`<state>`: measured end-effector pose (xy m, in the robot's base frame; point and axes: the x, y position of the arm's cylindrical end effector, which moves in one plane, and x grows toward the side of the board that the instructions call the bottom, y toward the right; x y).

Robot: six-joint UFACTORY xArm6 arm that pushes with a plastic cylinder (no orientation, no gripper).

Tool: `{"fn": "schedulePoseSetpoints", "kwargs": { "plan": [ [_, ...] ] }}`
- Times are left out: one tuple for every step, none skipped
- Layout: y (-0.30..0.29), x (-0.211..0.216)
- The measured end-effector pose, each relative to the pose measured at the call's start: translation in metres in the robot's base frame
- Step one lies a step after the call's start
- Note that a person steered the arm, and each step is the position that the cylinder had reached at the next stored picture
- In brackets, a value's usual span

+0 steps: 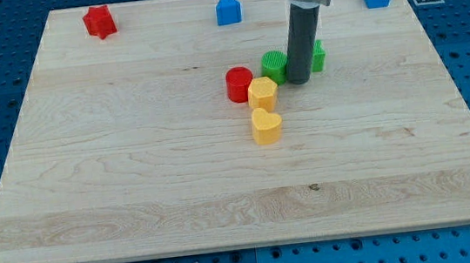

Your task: Separate green circle and the green star

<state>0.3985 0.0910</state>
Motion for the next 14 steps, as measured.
{"fn": "schedulePoseSetpoints", "kwargs": {
  "plan": [
    [0.0, -0.011],
    [0.0, -0.011],
    [-0.001, -0.003],
    [-0.004, 0.008],
    [-0.014, -0.01],
    [-0.017, -0.027],
    [-0.017, -0.029],
    [-0.017, -0.031],
    [-0.043, -0.032],
    [-0.067, -0.04],
    [-0.078, -0.044],
    [-0.086, -0.055],
    [-0.097, -0.077],
    [-0.102, -0.091]
  ]
}}
